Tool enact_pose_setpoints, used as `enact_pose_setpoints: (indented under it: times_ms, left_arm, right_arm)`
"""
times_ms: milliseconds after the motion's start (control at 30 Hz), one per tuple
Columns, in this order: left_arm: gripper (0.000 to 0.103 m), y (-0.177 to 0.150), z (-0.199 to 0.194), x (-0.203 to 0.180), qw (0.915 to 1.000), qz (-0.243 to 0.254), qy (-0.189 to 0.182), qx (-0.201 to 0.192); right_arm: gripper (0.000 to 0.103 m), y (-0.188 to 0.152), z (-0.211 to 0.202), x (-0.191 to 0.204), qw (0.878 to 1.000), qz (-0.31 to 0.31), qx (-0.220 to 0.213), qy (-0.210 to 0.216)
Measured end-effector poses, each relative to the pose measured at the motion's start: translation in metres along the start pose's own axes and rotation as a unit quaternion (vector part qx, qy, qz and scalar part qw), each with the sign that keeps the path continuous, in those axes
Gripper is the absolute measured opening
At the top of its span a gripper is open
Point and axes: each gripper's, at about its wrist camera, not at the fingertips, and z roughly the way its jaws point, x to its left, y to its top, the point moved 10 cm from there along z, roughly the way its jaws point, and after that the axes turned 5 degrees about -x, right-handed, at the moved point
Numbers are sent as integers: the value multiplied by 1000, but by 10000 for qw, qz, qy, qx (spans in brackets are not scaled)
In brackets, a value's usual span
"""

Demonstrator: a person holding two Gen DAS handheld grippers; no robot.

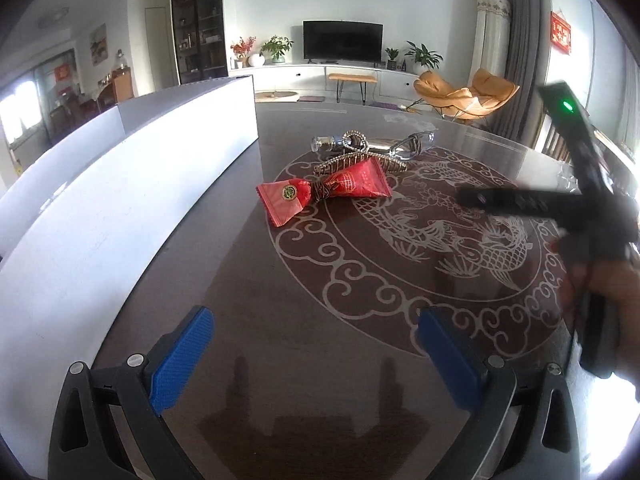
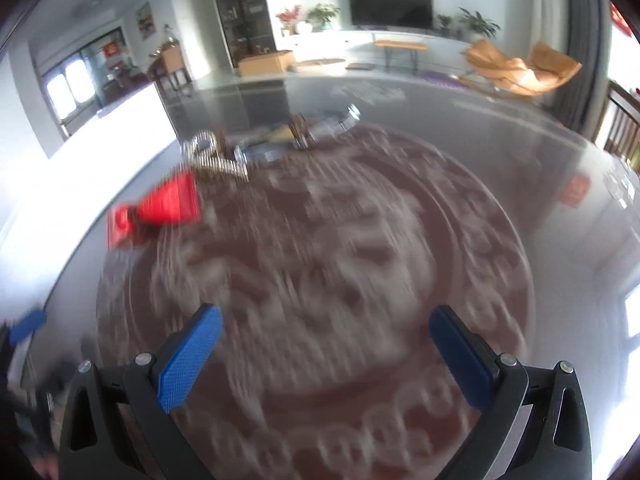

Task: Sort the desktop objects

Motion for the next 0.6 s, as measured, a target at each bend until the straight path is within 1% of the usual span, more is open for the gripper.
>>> enact_pose_setpoints:
  times_ms: [100, 167, 200, 267, 300, 367, 400, 467, 500, 533, 600]
  left_arm:
    - [103, 1, 0, 5, 10000, -84, 37, -25]
    - [103, 1, 2, 8, 9998, -199, -24, 1]
    - [103, 1, 2, 11, 9996, -278, -64, 20]
    - [103, 0, 5, 15, 9989, -453, -129, 79]
    - [103, -1, 7, 18, 9982, -562, -171, 131]
    - [103, -4, 10, 20, 9971, -694, -229, 218]
    - [103, -5, 11, 22, 9965, -747, -256, 257]
    - [103, -5, 12, 23, 9959, -807, -288, 286]
    - [103, -5, 12, 23, 9958, -820, -293, 270]
    - [103, -4, 11, 23, 9959, -819, -281, 253]
    - [103, -3, 10, 22, 9963, -783, -250, 234]
  right_arm:
    - [103, 56, 41, 16, 9997, -93, -212, 12]
    - [103, 88, 72, 27, 9998, -12, -197, 9]
    - [103, 99, 85, 30, 9999, 56, -134, -17]
    - [103, 118, 105, 39, 9998, 116, -145, -95]
    - [103, 123, 116, 45, 9998, 73, -108, -117]
    - [103, 126, 141, 58, 9994, -185, 169, -234]
    - [103, 124, 152, 67, 9986, -343, 352, -204]
    - [102, 120, 158, 79, 9978, -511, 419, 46]
    - [100, 118, 154, 83, 9976, -547, 391, 173]
    - [94, 113, 149, 88, 9970, -616, 349, 310]
    - [85, 101, 133, 94, 9945, -844, 299, 547]
